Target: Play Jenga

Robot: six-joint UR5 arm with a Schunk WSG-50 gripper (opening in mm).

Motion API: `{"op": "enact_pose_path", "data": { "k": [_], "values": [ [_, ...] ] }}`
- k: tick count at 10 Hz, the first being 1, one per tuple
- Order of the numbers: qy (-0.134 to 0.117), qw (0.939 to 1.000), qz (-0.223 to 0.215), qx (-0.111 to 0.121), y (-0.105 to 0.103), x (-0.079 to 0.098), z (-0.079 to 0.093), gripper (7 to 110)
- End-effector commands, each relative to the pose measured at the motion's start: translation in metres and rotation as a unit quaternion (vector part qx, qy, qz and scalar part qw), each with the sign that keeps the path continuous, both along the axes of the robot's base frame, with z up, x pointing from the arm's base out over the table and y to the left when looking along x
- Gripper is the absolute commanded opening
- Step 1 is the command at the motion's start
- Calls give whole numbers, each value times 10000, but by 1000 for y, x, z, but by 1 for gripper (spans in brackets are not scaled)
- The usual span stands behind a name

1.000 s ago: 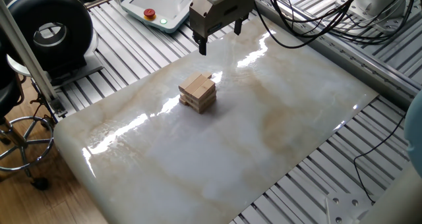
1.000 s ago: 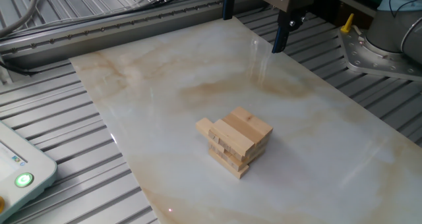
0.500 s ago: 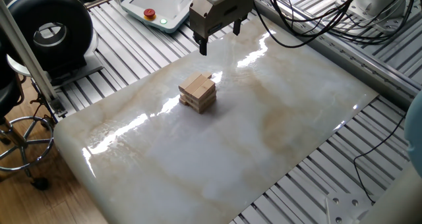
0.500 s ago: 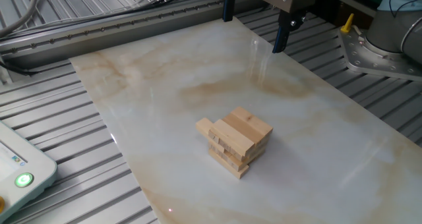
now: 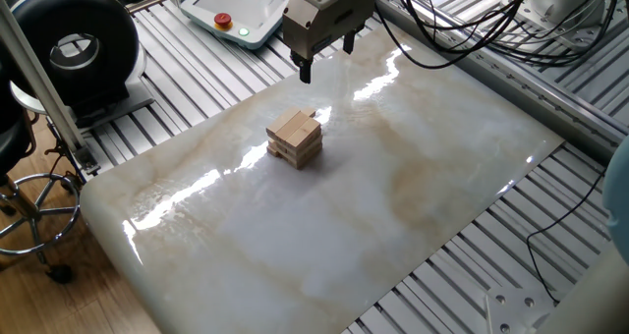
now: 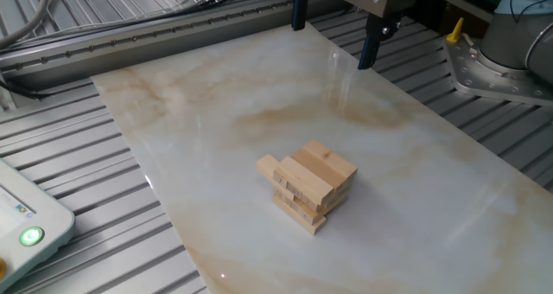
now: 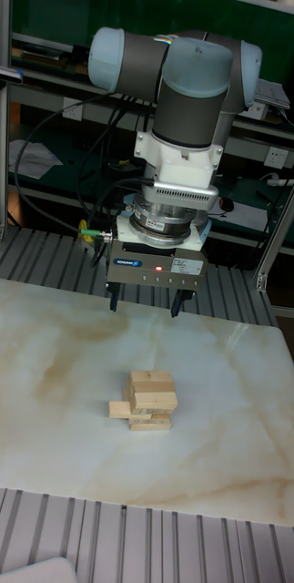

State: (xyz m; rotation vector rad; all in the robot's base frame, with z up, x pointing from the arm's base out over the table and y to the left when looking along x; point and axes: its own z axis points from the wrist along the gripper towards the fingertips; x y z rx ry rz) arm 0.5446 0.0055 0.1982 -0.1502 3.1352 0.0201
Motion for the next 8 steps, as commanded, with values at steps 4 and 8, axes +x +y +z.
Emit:
{"op": "enact_pose_path", "data": {
  "k": [4,8],
  "values": [
    [-14,10000,1,70,3,1,1,7],
    [-14,10000,1,62,2,1,2,7]
  ]
}}
